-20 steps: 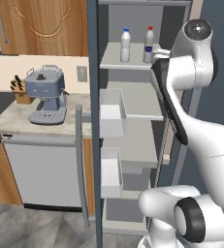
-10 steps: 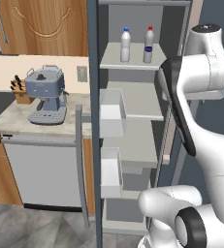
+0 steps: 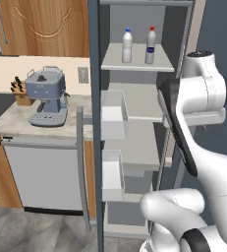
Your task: Take the bottled waters from the counter and place them in the freezer to freeze. Close the freezer door after placing the bottles.
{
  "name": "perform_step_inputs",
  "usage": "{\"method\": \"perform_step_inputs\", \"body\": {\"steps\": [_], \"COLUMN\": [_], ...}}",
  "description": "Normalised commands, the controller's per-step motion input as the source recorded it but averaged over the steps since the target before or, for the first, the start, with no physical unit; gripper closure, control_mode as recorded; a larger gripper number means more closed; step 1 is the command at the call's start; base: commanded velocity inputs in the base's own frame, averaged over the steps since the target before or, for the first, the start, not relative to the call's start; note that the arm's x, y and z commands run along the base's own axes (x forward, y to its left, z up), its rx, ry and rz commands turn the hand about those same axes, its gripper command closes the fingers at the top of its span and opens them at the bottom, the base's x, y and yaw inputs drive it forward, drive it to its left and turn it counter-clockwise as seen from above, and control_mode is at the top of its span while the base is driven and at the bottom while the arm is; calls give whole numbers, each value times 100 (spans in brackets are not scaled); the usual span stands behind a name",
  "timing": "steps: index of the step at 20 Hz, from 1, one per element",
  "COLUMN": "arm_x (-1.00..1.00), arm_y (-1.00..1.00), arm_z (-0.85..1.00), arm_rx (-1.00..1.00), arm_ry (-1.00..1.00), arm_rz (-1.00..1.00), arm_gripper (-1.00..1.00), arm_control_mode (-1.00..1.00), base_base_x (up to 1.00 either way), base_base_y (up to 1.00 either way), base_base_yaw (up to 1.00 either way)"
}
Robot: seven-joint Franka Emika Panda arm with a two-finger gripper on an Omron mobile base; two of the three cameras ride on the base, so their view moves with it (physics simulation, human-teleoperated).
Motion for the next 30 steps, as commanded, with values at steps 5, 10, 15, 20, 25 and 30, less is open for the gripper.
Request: {"method": "perform_step_inputs", "body": {"steps": [5, 10, 15, 20, 25, 30], "arm_x": [0, 0, 0, -7, 0, 0], "arm_y": [0, 0, 0, 0, 0, 0], "arm_z": [-80, -40, 0, -2, 0, 0], "arm_rx": [6, 1, 0, 0, 0, 0], "arm_ry": [0, 2, 0, 0, 0, 0], "arm_rz": [0, 0, 0, 0, 0, 0], "arm_gripper": [-100, -100, -100, -100, -100, -100], "arm_control_mode": [-100, -100, -100, 100, 100, 100], "base_base_x": [0, 0, 0, -4, -52, -59], "base_base_y": [0, 0, 0, 4, 26, 74], "base_base_yaw": [0, 0, 0, 0, -8, -17]}}
